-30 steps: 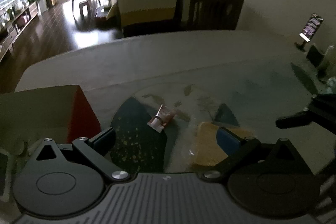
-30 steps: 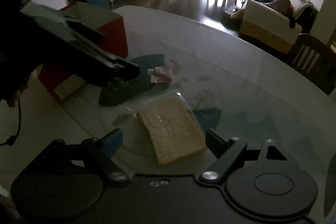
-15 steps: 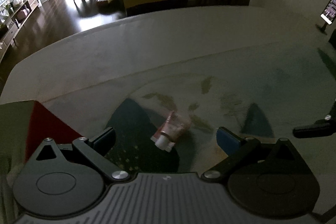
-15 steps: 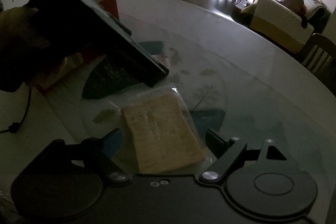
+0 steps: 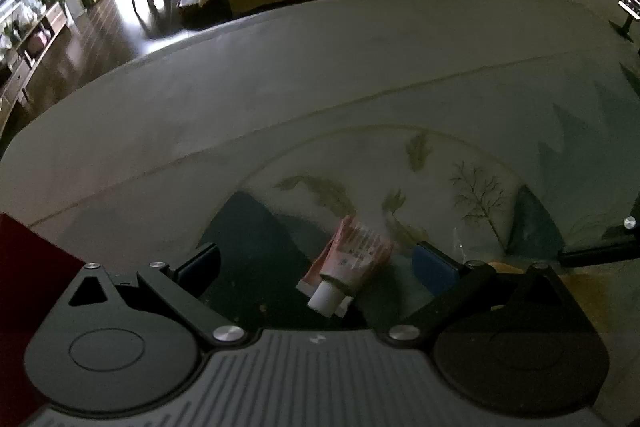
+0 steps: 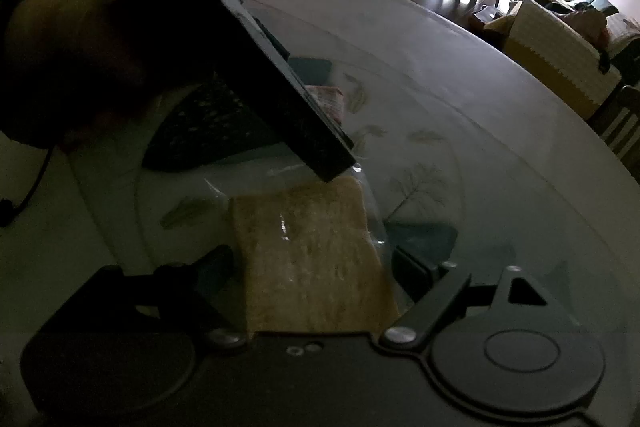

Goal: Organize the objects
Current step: 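Grasp red-white sauce packet with left tool while right tool grasps bagged bread slice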

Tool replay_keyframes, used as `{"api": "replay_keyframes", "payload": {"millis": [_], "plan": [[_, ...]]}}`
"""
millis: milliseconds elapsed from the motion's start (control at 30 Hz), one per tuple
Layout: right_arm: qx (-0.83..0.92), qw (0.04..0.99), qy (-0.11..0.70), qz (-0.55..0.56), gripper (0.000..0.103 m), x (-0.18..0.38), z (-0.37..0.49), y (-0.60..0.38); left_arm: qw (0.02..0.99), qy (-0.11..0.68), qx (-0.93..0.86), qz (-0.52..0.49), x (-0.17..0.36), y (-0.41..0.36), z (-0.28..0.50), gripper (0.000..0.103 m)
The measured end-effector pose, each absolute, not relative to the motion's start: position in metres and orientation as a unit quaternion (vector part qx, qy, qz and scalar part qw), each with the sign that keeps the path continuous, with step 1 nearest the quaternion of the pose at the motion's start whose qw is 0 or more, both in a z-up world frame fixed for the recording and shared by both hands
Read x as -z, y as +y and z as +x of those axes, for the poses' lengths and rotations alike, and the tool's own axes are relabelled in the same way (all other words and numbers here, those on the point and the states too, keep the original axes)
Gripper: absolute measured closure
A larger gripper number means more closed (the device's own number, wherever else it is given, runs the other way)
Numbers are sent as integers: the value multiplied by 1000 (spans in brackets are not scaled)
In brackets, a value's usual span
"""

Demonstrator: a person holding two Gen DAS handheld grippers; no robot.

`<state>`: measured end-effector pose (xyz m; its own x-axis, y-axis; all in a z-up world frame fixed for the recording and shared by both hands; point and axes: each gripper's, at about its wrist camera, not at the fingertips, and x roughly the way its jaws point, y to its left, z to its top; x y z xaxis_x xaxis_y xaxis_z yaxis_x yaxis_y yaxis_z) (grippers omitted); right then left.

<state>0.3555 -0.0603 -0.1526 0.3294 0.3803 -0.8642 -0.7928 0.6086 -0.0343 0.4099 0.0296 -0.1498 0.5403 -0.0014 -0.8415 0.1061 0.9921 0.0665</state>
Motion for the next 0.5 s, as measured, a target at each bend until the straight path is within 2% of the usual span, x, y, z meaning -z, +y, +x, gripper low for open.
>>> {"api": "replay_keyframes", "payload": {"millis": [267,500], "plan": [[-376,779,448,-228,14,161,360,-54,880,472,36,38,152,33,408,2],[-363,783,452,-225,17,161,358,-51,885,460,61,36,144,29,405,35]]}}
